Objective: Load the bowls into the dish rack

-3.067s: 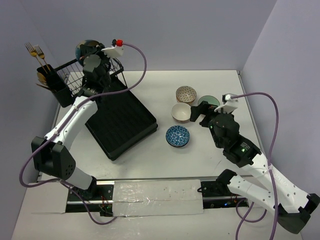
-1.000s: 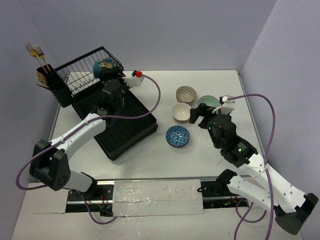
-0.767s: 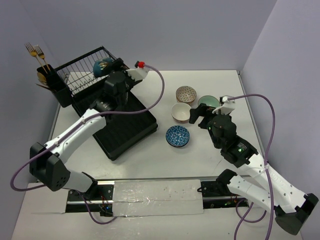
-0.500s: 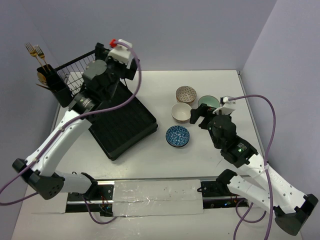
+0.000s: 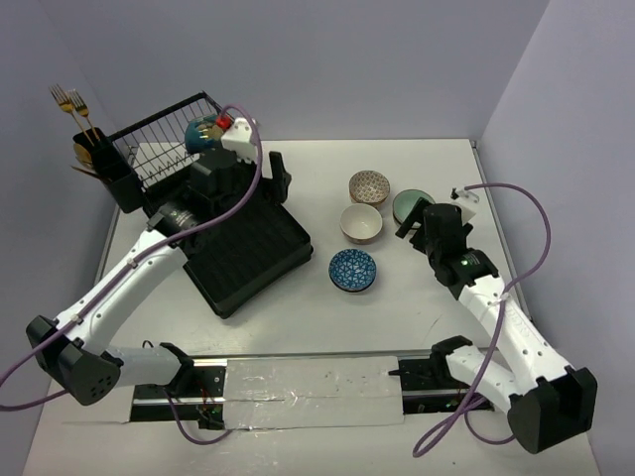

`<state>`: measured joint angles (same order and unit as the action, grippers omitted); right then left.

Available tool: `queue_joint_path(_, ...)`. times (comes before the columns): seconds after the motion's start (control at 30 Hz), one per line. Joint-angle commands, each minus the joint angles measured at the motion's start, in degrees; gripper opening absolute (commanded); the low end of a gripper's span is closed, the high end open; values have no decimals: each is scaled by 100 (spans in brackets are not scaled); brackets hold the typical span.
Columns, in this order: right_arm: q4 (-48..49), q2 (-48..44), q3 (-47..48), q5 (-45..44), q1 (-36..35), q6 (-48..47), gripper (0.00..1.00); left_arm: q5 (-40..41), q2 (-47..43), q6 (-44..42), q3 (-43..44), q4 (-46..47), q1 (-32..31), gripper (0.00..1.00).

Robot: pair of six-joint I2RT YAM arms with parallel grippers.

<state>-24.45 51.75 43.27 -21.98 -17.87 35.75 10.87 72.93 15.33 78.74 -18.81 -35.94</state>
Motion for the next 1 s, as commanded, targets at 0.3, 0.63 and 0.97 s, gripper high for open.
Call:
queue_joint_path(0.3,98,872,-143,387,152,503,89,512,-226,198,-1256,149,-9,99)
queue_joint_path(0.63,221,1777,550,-61,863,978,85,574,-68,225,-1273,26,-18,99)
queue_joint_path(0.97,537,2963,1455,-96,1576,1250,75,749,-103,181,-1291,-18,-18,99)
